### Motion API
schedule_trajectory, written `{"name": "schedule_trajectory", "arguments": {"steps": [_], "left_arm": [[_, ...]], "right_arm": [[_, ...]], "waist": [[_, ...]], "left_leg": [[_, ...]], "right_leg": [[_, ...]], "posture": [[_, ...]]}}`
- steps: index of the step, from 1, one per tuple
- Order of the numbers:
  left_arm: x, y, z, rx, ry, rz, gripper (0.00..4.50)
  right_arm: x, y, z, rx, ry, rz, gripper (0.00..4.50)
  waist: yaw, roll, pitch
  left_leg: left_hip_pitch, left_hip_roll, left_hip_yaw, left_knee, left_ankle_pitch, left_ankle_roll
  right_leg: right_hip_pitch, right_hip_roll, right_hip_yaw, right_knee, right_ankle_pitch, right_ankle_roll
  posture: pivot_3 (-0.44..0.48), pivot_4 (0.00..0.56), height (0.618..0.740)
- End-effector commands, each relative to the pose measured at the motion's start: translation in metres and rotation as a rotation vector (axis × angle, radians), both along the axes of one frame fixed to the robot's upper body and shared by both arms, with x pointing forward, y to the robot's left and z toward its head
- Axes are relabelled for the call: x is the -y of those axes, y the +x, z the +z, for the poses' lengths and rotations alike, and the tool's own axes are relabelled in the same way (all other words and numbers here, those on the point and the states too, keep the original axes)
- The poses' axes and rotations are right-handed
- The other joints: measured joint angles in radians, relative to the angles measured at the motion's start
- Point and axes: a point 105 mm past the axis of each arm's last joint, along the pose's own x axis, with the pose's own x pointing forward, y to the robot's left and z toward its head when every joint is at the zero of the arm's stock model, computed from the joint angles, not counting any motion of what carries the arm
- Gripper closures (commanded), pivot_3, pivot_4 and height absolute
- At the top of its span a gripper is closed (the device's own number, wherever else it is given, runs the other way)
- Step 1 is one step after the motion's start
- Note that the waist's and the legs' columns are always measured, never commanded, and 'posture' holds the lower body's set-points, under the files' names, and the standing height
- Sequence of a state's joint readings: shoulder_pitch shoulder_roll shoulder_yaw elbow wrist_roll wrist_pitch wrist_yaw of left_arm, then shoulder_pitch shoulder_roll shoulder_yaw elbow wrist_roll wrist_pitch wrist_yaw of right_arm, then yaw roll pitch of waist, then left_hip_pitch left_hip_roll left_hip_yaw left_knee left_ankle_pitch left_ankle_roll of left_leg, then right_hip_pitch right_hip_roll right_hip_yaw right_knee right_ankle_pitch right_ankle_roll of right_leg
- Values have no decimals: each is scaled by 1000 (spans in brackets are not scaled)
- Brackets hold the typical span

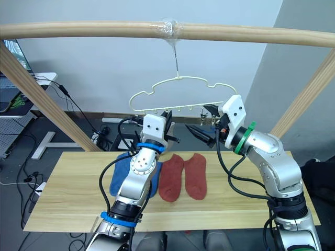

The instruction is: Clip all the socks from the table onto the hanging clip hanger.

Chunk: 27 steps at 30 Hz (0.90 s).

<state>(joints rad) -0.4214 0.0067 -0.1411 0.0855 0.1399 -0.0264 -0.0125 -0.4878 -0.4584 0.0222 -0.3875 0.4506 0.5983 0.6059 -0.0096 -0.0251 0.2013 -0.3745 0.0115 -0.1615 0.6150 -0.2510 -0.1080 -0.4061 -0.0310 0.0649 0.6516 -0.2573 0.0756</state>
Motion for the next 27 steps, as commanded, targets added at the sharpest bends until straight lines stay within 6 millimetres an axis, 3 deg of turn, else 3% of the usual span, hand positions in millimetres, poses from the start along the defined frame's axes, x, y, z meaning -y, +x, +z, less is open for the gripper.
{"name": "schedule_trajectory", "arguments": {"steps": [1,5,8,12,16,22,24,27], "left_arm": [[4,-1,10,-5,-14,-65,4484],[-5,1,10,-155,-111,-172,4484],[-10,-2,13,-285,-187,-294,4484],[-17,-5,16,-379,-247,-347,4484],[-32,-12,18,-545,-466,-451,4484],[-37,-19,13,-579,-412,-440,4484],[-35,-19,14,-577,-418,-436,4484],[-31,-23,16,-572,-425,-444,4484]], "right_arm": [[1,-1,-9,3,-60,-32,0],[12,9,-69,-159,-182,-187,0],[4,11,-105,-223,-211,-212,0],[-4,13,-127,-251,-236,-217,0],[-28,20,-175,-338,-286,-217,0],[-48,28,-211,-424,-332,-226,0],[-49,29,-224,-464,-362,-246,0],[-37,39,-242,-476,-447,-331,0]], "waist": [[0,0,0],[-1,0,-1],[-11,0,0],[-24,0,0],[-28,0,0],[-28,1,0],[-24,1,0],[-23,1,0]], "left_leg": [[0,0,0,0,0,0],[0,0,0,0,0,0],[1,0,0,0,0,0],[4,0,0,3,0,0],[6,1,0,7,0,0],[6,1,1,9,0,0],[6,0,1,9,0,0],[7,1,1,9,0,0]], "right_leg": [[0,0,0,0,0,0],[0,0,0,1,0,0],[0,0,0,5,0,0],[0,0,1,9,-1,1],[2,2,1,11,-3,4],[3,2,3,13,0,0],[3,2,3,12,0,0],[3,2,3,13,0,0]], "posture": [[9,171,740],[23,182,740],[23,182,740],[39,184,740],[47,187,740],[55,183,740],[70,181,740],[84,179,740]]}}
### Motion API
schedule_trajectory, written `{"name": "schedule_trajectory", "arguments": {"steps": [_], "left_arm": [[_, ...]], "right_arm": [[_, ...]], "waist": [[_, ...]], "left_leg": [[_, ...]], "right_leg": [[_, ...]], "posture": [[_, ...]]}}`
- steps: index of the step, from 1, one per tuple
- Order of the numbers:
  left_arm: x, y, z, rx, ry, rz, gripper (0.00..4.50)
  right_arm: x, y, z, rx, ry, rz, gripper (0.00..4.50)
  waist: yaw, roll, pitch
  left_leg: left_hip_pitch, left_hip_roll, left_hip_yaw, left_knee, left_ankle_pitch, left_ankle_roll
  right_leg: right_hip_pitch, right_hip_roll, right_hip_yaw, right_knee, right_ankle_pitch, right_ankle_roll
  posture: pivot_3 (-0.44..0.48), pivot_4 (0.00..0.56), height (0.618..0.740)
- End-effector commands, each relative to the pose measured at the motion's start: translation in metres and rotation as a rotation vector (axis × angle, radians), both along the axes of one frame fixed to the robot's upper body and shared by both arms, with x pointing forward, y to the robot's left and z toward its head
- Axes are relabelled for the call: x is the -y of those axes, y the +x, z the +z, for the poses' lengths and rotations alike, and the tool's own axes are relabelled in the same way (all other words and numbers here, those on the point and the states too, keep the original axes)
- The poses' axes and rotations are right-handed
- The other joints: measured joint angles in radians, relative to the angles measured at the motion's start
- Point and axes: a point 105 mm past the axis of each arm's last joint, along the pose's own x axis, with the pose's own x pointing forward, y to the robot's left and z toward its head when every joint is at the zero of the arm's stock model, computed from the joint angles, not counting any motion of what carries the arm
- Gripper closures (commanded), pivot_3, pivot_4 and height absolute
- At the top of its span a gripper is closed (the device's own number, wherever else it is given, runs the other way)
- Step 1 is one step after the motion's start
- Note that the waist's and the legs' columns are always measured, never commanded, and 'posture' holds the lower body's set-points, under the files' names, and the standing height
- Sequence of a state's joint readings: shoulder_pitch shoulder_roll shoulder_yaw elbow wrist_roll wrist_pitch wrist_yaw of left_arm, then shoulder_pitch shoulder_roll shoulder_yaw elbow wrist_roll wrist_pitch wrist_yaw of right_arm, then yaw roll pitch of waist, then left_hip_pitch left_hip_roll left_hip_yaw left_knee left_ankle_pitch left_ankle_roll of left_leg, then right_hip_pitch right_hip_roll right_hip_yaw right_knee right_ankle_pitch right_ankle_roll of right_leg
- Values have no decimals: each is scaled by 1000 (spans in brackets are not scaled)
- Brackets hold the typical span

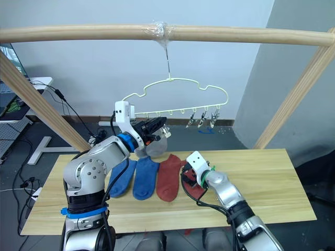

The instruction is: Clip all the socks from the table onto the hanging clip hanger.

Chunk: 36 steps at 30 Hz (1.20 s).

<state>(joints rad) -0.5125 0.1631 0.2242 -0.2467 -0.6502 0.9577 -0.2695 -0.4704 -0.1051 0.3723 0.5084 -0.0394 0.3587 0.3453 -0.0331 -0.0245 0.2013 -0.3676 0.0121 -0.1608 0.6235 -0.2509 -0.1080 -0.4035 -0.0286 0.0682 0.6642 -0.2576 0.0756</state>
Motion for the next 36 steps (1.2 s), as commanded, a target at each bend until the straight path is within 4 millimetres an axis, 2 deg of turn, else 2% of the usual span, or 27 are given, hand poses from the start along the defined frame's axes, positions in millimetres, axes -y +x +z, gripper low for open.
{"name": "schedule_trajectory", "arguments": {"steps": [1,6,8,11,20,23,26,31,32,33,34,36], "left_arm": [[5,-9,0,-4,0,-17,4484],[3,-12,-2,-10,5,-14,4484],[3,-12,-2,-10,1,-16,4500],[4,-13,-1,-9,-1,-29,4500],[5,-15,-1,-22,-10,-50,4500],[4,-15,-3,-63,-48,-59,4500],[2,-16,-3,-103,-90,-80,4500],[-4,-15,-3,-202,-246,-91,4500],[-9,-13,-4,-236,-312,-83,4500],[-12,-11,-5,-260,-355,-78,4500],[-14,-10,-5,-280,-397,-74,4500],[-16,-10,-1,-300,-463,-84,4500]], "right_arm": [[12,9,-10,14,-69,-54,0],[16,3,-20,-24,-56,-48,0],[24,-5,-30,-58,-66,-50,393],[35,-15,-40,-89,-74,-55,1306],[65,-31,-43,-97,-94,-60,4432],[83,-29,-21,35,-120,-19,4475],[81,-28,14,213,-138,95,4475],[65,-34,80,550,-110,233,4475],[58,-41,103,670,-86,286,4475],[52,-48,118,751,-73,326,4475],[46,-57,128,810,-60,384,4475],[42,-65,135,845,-39,409,4475]], "waist": [[0,0,0],[2,0,0],[2,0,0],[2,0,-1],[2,0,-4],[5,0,-4],[4,0,-4],[-11,0,-3],[-10,0,-3],[-8,1,-3],[-7,0,-3],[-2,-1,-3]], "left_leg": [[0,0,0,0,0,0],[0,0,0,0,0,0],[0,0,0,0,0,0],[2,0,0,0,0,0],[9,0,0,1,0,0],[10,0,-1,1,0,0],[8,-1,-1,1,0,0],[5,0,0,0,0,0],[5,0,-1,0,0,0],[5,0,-1,0,0,0],[4,0,-1,0,0,0],[4,0,-1,0,0,0]], "right_leg": [[0,0,0,0,0,0],[0,0,0,-1,0,0],[1,0,0,0,0,0],[2,0,0,-1,0,0],[12,0,0,-2,-3,6],[14,0,-1,-4,-3,6],[14,-1,-1,-7,-3,7],[10,0,0,-7,-2,7],[10,0,-1,-7,-2,7],[10,0,-1,-7,-2,7],[10,-1,-1,-7,-2,8],[10,-1,-1,-8,-2,8]], "posture": [[84,179,740],[90,173,740],[94,169,740],[91,166,740],[73,155,740],[73,155,740],[63,163,740],[59,162,740],[55,164,740],[50,164,740],[50,164,740],[47,165,740]]}}
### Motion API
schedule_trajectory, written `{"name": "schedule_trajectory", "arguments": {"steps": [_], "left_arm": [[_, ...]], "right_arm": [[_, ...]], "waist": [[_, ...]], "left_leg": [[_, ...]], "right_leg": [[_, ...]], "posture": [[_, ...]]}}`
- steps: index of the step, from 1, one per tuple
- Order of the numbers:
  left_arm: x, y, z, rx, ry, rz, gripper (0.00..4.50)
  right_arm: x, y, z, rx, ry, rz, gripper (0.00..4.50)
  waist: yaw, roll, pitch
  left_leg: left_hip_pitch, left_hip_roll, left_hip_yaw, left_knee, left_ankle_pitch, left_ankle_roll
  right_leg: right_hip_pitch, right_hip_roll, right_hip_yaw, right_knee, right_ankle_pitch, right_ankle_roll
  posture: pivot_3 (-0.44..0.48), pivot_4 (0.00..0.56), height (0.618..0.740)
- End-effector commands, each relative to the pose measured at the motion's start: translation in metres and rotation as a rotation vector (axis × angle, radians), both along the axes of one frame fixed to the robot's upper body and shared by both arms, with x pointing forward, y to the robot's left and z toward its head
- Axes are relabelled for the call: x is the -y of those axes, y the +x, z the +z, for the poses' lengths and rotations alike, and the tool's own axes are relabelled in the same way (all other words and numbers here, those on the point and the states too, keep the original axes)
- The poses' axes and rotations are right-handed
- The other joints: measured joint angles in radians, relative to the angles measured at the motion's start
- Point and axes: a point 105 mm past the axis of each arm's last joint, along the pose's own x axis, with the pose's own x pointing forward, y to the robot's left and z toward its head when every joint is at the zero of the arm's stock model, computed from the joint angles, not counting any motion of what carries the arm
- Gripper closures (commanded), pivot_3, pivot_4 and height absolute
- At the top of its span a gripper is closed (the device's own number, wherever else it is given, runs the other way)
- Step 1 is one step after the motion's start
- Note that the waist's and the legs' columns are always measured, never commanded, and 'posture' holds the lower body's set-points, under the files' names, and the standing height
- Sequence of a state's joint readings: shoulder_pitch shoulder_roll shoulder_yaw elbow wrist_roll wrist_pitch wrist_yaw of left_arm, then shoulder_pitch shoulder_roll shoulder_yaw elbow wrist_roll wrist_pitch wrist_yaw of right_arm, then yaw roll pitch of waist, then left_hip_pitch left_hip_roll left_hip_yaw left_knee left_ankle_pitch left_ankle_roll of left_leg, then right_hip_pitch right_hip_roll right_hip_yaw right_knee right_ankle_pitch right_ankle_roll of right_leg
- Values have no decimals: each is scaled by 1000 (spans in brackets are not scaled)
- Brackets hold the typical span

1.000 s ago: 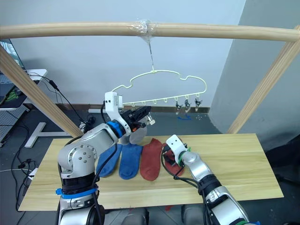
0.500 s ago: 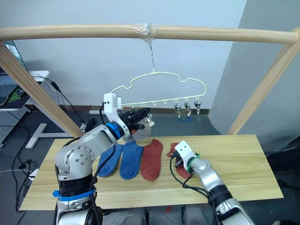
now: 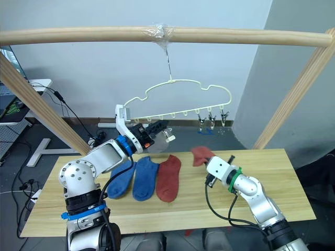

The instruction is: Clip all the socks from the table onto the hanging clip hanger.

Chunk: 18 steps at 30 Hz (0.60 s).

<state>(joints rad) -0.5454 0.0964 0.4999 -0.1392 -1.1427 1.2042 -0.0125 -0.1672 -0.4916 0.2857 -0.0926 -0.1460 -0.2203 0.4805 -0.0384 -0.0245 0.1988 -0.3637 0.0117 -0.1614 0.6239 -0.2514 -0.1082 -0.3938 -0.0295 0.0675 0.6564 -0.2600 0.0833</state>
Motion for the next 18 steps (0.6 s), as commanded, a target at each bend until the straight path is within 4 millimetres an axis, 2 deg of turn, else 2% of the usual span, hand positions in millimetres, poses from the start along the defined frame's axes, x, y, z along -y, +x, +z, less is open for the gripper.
{"name": "schedule_trajectory", "arguments": {"steps": [1,12,18], "left_arm": [[-4,-1,3,-41,-83,-7,4500],[-1,-3,20,-37,-168,-36,4500],[7,-9,16,-39,-132,-68,4500]], "right_arm": [[-10,-15,21,103,28,79,4475],[-32,-32,29,56,110,160,4475],[-38,-34,38,65,139,186,4475]], "waist": [[6,-2,0],[11,-2,0],[12,-3,1]], "left_leg": [[0,0,0,0,0,0],[0,0,0,0,0,0],[0,0,0,0,0,0]], "right_leg": [[0,0,0,-1,0,0],[0,0,0,0,0,0],[0,0,0,-1,0,0]], "posture": [[47,165,740],[41,171,740],[37,172,740]]}}
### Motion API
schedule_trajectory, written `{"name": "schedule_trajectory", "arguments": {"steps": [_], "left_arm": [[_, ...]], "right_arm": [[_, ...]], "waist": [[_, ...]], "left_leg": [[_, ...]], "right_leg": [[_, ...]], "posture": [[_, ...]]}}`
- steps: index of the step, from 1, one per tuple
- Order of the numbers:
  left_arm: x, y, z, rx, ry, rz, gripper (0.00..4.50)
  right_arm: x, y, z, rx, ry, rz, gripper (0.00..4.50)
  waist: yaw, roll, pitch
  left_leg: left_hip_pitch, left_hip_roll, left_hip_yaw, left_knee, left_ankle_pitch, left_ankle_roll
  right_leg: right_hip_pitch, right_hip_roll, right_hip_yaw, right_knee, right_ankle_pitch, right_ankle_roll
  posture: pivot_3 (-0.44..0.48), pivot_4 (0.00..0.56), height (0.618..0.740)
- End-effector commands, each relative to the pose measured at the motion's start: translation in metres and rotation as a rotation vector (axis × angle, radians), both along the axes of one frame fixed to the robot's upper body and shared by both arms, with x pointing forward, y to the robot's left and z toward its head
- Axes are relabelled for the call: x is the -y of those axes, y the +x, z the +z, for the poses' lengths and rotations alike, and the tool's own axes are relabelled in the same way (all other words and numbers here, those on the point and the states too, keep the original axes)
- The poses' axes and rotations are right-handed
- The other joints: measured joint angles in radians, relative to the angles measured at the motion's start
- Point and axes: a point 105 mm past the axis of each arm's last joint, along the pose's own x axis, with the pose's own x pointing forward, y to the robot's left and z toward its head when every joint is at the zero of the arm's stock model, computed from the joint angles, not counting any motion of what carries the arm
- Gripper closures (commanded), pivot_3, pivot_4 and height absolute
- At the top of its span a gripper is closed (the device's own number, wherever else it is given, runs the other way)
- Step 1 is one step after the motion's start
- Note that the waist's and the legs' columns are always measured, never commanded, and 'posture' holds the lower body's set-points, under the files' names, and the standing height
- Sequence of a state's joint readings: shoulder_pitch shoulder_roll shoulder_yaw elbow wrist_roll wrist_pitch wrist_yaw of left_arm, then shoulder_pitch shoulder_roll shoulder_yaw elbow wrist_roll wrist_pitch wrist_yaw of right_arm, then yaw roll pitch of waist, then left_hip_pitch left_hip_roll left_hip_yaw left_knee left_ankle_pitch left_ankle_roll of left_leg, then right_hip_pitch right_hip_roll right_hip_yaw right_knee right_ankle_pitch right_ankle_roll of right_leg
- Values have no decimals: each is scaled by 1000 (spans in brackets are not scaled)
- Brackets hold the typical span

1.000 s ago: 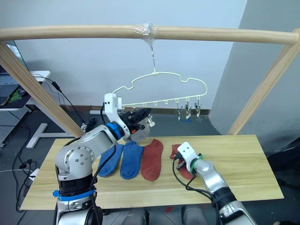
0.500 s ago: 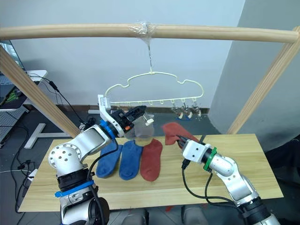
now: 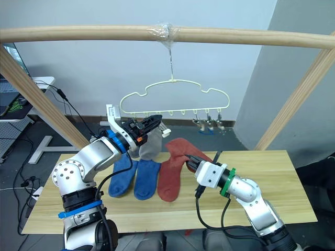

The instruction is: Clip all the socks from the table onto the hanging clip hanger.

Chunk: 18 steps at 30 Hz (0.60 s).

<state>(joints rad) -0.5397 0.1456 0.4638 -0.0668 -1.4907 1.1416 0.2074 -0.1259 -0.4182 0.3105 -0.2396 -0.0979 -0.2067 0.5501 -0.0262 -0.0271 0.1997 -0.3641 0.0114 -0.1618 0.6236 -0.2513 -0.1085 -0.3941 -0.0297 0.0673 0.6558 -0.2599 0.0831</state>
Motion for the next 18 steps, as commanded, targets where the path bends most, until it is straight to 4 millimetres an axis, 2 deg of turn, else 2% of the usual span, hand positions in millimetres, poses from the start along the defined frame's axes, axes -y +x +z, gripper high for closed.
{"name": "schedule_trajectory", "arguments": {"steps": [1,10,18], "left_arm": [[6,-7,6,41,13,-32,4500],[8,-11,5,50,31,-41,4500],[9,-14,6,67,34,-49,4500]], "right_arm": [[-6,-9,17,50,27,49,4475],[-9,-10,24,64,31,70,4475],[-15,-3,25,58,38,74,4475]], "waist": [[-1,0,0],[-1,0,0],[0,0,2]], "left_leg": [[0,0,0,0,0,0],[0,0,0,0,0,0],[-1,0,0,-1,0,0]], "right_leg": [[0,0,0,0,0,0],[0,0,0,0,0,0],[-1,0,0,-1,0,0]], "posture": [[37,172,740],[42,181,740],[45,187,740]]}}
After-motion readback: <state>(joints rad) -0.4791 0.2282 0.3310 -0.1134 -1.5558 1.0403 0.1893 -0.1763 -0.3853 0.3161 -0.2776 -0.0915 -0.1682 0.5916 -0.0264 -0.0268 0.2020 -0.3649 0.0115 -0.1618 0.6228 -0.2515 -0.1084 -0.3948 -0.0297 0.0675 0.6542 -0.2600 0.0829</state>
